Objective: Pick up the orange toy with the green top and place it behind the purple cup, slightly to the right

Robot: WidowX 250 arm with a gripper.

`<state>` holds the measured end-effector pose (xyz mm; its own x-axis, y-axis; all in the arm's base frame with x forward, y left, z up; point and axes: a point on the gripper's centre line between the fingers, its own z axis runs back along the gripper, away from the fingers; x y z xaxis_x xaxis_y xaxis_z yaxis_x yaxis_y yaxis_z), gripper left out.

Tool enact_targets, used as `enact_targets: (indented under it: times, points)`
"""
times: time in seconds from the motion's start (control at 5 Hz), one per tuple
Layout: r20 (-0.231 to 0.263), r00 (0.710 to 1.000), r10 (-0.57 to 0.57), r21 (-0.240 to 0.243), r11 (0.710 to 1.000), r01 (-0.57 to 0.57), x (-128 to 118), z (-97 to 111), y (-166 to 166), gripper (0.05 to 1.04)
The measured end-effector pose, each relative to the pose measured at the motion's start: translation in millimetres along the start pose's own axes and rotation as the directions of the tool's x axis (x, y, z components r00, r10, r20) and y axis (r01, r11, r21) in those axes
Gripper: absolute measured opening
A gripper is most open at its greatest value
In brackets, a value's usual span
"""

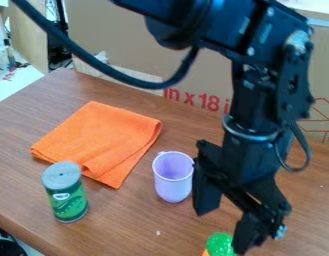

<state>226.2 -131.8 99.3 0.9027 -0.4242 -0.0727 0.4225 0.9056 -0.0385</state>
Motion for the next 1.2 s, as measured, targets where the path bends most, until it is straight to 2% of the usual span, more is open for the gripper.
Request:
enact_targets:
  times: [0.2,0.4,0.6,0.8,1.0,1.2]
  points:
    - [-0.059,0.998,-0.011,0.020,1.000,0.012,1,-14,1,1.001]
    - [-0.072,0.996,-0.053,0.033,0.998,0.055,2,-19,3,1.001]
    - [-0.080,0.995,-0.063,0.051,0.996,0.067,2,-21,6,1.001]
    - [-0.095,0.993,-0.075,0.048,0.996,0.080,4,-30,7,1.001]
    - [-0.059,0.995,-0.085,0.031,0.996,0.087,9,-31,4,1.001]
    - [-0.075,0.993,-0.088,0.022,0.996,0.090,10,-38,3,1.001]
